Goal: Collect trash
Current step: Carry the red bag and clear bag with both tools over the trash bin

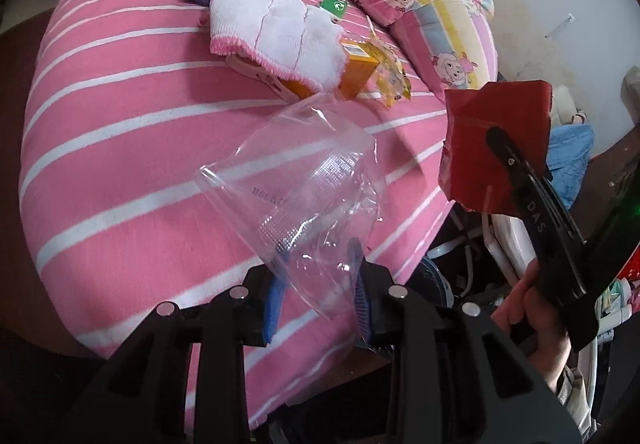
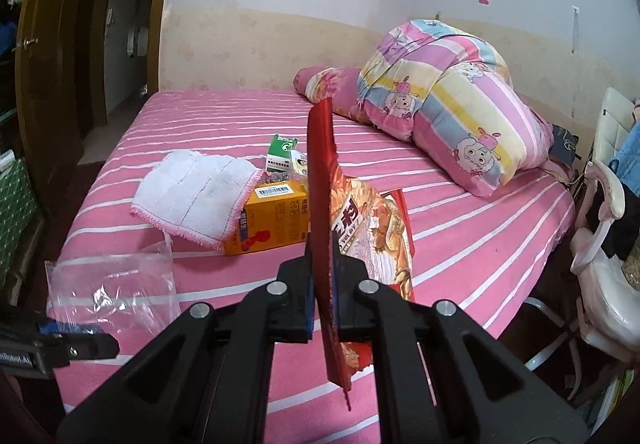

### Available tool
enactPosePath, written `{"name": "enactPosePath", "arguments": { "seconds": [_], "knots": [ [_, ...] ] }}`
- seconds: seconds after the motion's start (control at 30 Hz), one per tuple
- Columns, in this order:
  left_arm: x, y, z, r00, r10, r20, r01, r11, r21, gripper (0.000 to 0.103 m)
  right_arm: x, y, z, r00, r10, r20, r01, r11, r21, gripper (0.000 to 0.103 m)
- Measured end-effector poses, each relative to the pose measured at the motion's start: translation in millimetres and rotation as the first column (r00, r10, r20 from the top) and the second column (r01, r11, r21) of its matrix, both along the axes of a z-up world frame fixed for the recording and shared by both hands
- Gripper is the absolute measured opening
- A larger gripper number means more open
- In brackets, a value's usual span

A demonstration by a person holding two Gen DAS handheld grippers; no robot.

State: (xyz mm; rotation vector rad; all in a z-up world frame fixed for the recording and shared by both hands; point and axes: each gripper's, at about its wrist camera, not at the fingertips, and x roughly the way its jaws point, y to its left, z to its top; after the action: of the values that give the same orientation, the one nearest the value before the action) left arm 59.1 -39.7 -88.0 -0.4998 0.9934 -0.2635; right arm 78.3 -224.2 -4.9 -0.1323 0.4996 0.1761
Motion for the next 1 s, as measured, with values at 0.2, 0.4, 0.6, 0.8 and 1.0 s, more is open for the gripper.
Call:
{"name": "enactPosePath", "arguments": {
  "seconds": [0.2, 0.4, 0.6, 0.8, 1.0],
  "knots": [
    [-14.5, -5.6, 4.2, 1.000, -0.003, 0.010, 0.003, 1.000, 0.002, 0.029, -20.0, -0.9, 5.2, 1.000, 0.011, 0.019, -0.011, 1.000, 0.018, 0.006],
    [-24.9, -14.1, 15.3, 0.999, -0.026, 0.037, 0.025, 1.000, 0.003, 0.029, -33.8, -5.4, 13.1, 0.999, 0.009, 0.042, -0.011, 0.999, 0.043, 0.006],
    [-32.6, -33.6, 48.1, 0.990, -0.064, 0.122, 0.057, 0.996, 0.063, 0.029, -58.3, -29.6, 41.1, 0.998, -0.015, 0.059, 0.004, 0.983, 0.186, 0.006],
    [-35.4, -63.6, 77.0, 0.977, -0.118, 0.175, 0.111, 0.993, 0.051, 0.029, -89.8, -59.3, 67.4, 0.993, -0.064, 0.094, 0.038, 0.964, 0.262, 0.006],
    [-36.5, -104.6, 95.2, 0.962, -0.195, 0.191, 0.191, 0.981, 0.036, 0.029, -114.9, -100.1, 71.6, 0.988, -0.132, 0.078, 0.101, 0.943, 0.318, 0.006]
  ]
}}
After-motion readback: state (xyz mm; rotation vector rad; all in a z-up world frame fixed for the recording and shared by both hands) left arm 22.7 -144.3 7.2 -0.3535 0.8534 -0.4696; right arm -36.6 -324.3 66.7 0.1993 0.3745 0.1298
